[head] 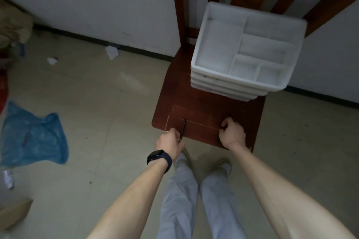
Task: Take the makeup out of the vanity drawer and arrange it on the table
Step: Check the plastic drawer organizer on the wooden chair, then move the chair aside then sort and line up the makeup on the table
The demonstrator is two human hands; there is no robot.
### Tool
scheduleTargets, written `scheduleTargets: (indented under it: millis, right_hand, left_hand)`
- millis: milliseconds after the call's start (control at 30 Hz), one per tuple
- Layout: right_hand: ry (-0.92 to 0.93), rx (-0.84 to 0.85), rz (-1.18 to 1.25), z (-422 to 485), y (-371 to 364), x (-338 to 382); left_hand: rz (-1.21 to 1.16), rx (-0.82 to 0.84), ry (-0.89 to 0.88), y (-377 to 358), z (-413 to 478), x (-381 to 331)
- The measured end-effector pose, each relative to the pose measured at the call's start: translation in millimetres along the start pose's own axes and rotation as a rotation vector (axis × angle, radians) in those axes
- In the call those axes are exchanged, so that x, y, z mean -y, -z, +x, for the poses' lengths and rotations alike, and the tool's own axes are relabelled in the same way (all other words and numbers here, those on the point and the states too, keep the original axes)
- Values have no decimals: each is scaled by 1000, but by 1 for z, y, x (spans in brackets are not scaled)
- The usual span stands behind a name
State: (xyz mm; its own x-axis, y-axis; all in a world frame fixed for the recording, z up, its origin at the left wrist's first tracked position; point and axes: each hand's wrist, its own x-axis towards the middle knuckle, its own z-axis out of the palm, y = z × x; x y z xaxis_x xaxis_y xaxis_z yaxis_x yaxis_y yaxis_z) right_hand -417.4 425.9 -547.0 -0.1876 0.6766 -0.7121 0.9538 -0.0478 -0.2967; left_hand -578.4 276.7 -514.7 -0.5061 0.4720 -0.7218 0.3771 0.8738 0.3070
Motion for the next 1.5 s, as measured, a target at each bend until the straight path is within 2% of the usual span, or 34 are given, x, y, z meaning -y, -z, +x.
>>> scheduleTargets:
  millis: [200,367,533,733,933,1067,1200,1300,1500]
  right_hand:
    - [98,-9,304,-70,30,-9]
    - [217,-57,481,-159,96,9]
    - [427,-139,568,-245,198,55]
    - [743,-234,690,-344,301,98]
    - [1030,-81,740,-443,347,143]
    - [1221,94,719,-515,327,186]
    - [1400,344,594,-602,267,229]
    - [1532,536,453,-678,194,254]
    - [1672,945,178,-829,22,265]
  left_hand:
    - [-151,-20,-38,32,-42,-16]
    - [-328,-93,-82,98,-102,-58]
    - [-505,-235,-259,188,-176,-118]
    - [-590,-503,-455,263,-281,-157]
    - [-825,-660,-508,308,-398,-130]
    - [-948,-834,-446,319,-479,-66]
    - [-1021,-1060,-312,304,-563,31]
    - [-1100,-1246,-161,276,-636,124]
    - [-1214,-1595,182,185,-791,295]
